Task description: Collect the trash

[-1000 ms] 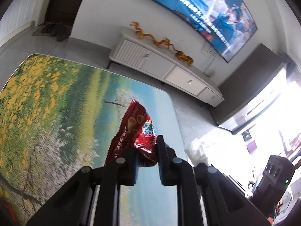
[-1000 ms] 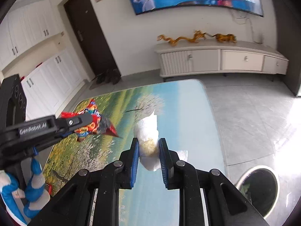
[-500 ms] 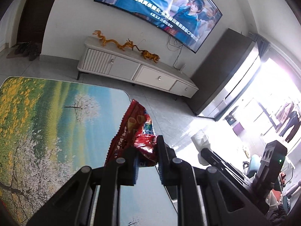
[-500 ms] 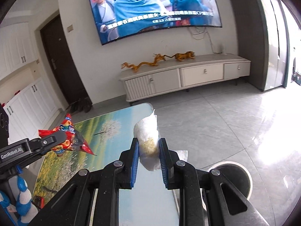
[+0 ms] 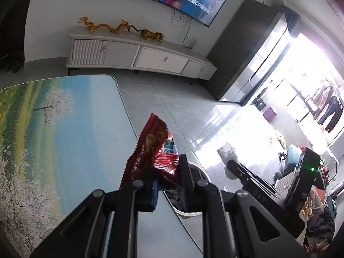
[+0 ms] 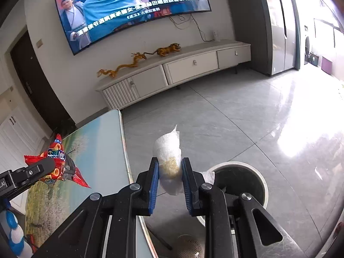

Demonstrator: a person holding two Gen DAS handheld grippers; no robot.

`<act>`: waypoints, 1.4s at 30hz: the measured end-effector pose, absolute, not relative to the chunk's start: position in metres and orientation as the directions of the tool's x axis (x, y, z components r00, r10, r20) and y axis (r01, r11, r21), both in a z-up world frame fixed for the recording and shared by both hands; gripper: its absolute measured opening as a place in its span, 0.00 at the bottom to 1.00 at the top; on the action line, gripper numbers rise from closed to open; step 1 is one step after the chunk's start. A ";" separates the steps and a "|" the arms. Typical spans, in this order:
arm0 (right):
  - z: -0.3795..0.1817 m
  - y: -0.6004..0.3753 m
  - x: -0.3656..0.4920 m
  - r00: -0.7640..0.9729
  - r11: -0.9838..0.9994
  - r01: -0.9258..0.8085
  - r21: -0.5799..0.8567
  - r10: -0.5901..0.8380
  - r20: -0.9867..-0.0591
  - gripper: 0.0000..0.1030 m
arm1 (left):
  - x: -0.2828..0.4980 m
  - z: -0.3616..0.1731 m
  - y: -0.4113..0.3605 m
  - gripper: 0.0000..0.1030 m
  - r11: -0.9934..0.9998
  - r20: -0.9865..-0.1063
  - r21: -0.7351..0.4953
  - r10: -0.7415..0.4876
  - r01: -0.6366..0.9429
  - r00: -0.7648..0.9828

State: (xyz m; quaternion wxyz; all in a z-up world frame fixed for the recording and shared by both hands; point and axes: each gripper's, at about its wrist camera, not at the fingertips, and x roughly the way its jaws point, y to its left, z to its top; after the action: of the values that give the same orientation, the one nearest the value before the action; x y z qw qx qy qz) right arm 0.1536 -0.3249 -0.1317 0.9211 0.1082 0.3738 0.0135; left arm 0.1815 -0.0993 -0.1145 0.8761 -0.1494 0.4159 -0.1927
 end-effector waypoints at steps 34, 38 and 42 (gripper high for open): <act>-0.270 -0.481 0.175 0.501 0.866 0.423 0.268 0.022 -0.865 0.31 | 0.279 -0.251 -0.323 0.46 0.802 -0.824 -0.433 -0.537 0.413 0.180; -0.262 -0.481 0.172 0.511 0.866 0.423 0.267 0.015 -0.859 0.33 | 0.268 -0.239 -0.317 0.47 0.798 -0.815 -0.426 -0.543 0.426 0.202; -0.244 -0.467 0.168 0.537 0.883 0.391 0.259 0.010 -0.844 0.44 | 0.254 -0.215 -0.295 0.48 0.830 -0.804 -0.362 -0.509 0.425 0.308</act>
State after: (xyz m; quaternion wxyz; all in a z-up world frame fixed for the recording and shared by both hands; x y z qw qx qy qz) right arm 0.1680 -0.4671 -0.2437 0.8501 0.2140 0.4680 -0.1119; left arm 0.2537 -0.2952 -0.2151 0.8076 -0.0408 0.5124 -0.2890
